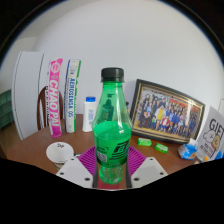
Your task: Pour water
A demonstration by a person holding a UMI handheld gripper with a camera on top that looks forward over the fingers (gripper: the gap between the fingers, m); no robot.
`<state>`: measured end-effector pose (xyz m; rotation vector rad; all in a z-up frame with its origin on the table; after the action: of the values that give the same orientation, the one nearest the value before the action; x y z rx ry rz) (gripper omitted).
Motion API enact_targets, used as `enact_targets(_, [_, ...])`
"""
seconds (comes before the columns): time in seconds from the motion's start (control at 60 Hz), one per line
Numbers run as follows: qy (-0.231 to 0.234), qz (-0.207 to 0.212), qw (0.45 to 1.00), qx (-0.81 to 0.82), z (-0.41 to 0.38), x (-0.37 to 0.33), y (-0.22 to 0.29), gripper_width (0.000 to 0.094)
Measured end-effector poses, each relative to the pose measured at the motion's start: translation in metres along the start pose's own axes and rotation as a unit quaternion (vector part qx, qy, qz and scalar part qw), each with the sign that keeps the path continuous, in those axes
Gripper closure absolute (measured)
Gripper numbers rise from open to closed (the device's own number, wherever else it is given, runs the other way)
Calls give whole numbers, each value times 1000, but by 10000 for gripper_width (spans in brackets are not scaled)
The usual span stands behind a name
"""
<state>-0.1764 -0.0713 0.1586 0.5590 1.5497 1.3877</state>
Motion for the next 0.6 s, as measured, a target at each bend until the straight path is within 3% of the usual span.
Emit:
enact_targets(0.317, [21, -4, 998, 61, 0, 27, -68, 550])
enact_targets(0.35, [22, 15, 998, 60, -1, 28, -65, 558])
enact_targets(0.45, [17, 16, 997, 74, 2, 26, -66, 552])
enact_targets(0.6, [14, 4, 997, 77, 1, 25, -67, 430])
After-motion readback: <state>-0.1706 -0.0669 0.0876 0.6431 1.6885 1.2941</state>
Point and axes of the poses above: the point between the fingertips, and its own axes, seen from behind it with the camera up: z to the right, y up, x forward, the way the camera looks, the point moved 4 cm from there along -x, backward, against the way the camera looks, and after that the axes turned 11 degrees about y, right-handed, at the moved point
